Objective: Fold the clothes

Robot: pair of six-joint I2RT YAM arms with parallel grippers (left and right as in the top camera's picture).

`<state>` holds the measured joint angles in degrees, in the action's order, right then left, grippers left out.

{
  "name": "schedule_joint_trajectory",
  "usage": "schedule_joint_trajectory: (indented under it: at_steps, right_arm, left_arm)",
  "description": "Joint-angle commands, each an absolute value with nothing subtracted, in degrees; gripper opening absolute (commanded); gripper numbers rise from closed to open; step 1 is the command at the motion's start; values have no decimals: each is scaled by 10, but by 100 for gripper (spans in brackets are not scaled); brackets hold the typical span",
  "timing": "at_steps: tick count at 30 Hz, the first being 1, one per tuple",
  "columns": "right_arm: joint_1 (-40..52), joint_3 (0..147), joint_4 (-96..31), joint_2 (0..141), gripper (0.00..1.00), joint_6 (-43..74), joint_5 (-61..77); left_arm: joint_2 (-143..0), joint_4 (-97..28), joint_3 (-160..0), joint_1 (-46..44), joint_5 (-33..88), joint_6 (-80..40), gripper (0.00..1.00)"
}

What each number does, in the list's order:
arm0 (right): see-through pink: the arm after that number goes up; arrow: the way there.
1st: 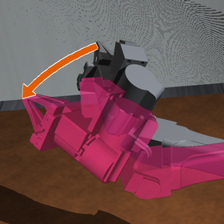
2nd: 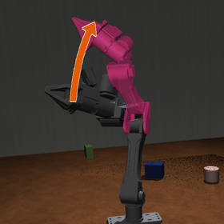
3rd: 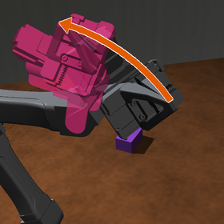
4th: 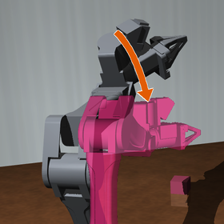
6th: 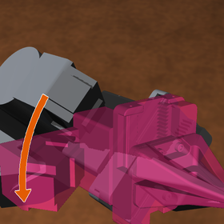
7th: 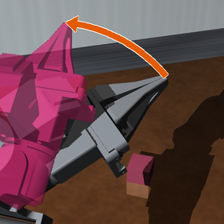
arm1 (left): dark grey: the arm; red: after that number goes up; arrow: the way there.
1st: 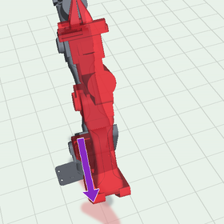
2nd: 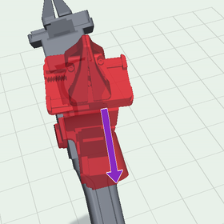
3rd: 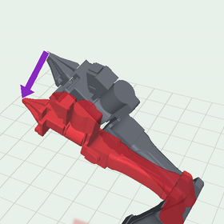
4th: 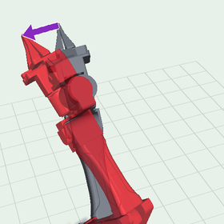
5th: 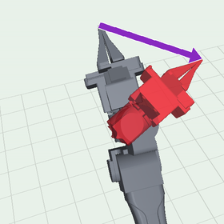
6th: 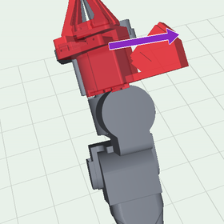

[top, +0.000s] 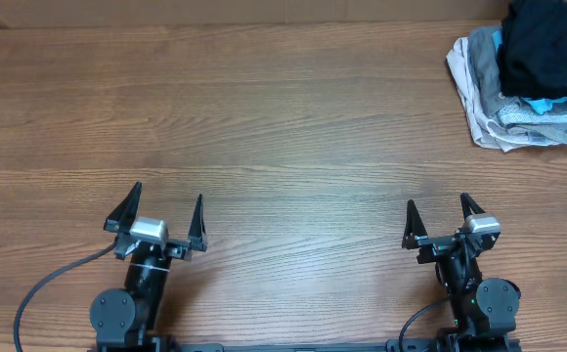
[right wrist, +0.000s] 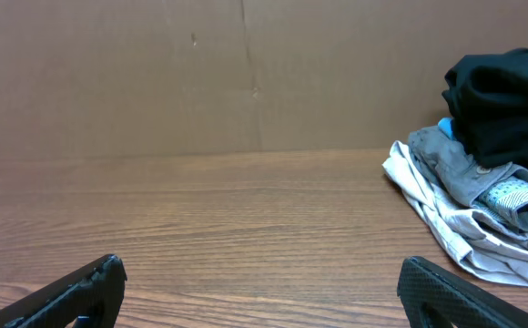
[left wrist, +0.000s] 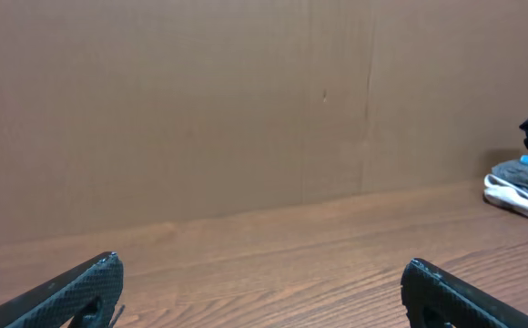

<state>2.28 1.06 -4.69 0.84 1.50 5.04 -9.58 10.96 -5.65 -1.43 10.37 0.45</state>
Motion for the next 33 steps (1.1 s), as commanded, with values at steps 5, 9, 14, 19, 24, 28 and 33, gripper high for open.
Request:
schedule_joint_trajectory:
  at_steps: [5,9,14,19,24,28,33]
  right_arm:
    - [21,4,-44,2,100,17,44]
    - [21,4,-44,2,100,17,44]
    - [21,4,-44,2,100,17,44]
    - [21,4,-44,2,100,17,44]
    - [21,4,-44,2,100,17,44]
    - [21,4,-44,2,100,17,44]
    - [21,4,-44,2,100,17,44]
  left_arm:
    - [-2,97,-3,-10,106,-4,100]
    - [-2,61,-3,-10,105,-4,100]
    - [-2,-36,-3,-10,104,-11,100]
    - [-2,-33,-3,-8,105,-17,100]
    - [-3,-33,-3,-8,105,-17,100]
    - [-3,-33,-3,-8,105,-17,100]
    - [-3,-33,-3,-8,105,-17,100]
